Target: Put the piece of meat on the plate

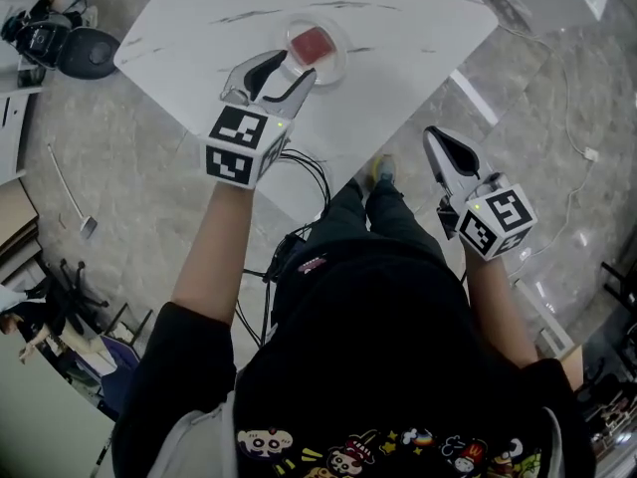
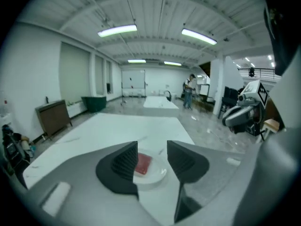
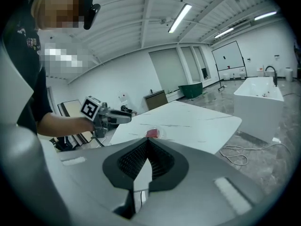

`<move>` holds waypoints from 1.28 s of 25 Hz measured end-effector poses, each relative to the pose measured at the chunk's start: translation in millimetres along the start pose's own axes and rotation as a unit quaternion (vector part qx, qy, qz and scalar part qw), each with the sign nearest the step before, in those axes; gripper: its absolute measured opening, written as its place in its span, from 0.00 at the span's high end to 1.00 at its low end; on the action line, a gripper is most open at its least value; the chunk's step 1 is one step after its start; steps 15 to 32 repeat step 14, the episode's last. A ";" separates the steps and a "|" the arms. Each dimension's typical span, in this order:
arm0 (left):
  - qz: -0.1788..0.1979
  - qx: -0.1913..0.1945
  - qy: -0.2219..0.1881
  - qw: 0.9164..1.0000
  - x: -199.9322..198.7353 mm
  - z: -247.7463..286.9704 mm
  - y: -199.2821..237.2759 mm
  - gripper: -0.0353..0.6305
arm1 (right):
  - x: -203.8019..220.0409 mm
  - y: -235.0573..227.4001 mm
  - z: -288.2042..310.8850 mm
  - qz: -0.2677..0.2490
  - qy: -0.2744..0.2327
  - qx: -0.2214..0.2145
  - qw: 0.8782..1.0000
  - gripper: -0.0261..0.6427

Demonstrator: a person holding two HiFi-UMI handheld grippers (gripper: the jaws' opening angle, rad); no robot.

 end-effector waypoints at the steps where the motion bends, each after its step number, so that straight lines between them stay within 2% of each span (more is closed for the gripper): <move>1: -0.004 -0.030 -0.043 0.999 -4.7 -14.9 -0.2 0.48 | -3.7 3.5 3.8 -0.004 -0.003 -0.005 1.000 0.92; 2: -0.011 -0.055 -0.077 0.995 -6.7 -29.0 -0.6 0.50 | -7.7 7.4 8.4 -0.009 -0.007 -0.011 1.000 0.92; 4: -0.029 -0.094 -0.120 0.988 -4.1 -52.7 -2.3 0.50 | -16.3 15.8 19.1 -0.018 -0.018 -0.024 0.999 0.92; 7: -0.049 -0.127 -0.153 0.979 1.8 -77.3 -7.8 0.52 | -29.2 27.5 32.6 -0.034 -0.030 -0.038 0.998 0.92; 10: -0.053 -0.135 -0.172 0.974 -0.1 -90.7 -17.7 0.53 | -41.8 35.8 39.9 -0.047 -0.041 -0.044 0.997 0.92; 14: -0.056 -0.133 -0.182 0.973 -5.1 -100.6 -31.6 0.53 | -55.9 44.7 44.5 -0.062 -0.052 -0.047 0.996 0.92; 32: -0.056 -0.133 -0.182 0.973 -5.1 -100.6 -31.6 0.53 | -55.9 44.7 44.5 -0.062 -0.052 -0.047 0.996 0.92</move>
Point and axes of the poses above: the fingertips, and each gripper's own axes: z forward along the fingers, y to its left, x out of its underside, the point moved 3 cm from there along -z, backward along the fingers, and after that the axes turned 3 degrees about x, right-handed, at the moved point
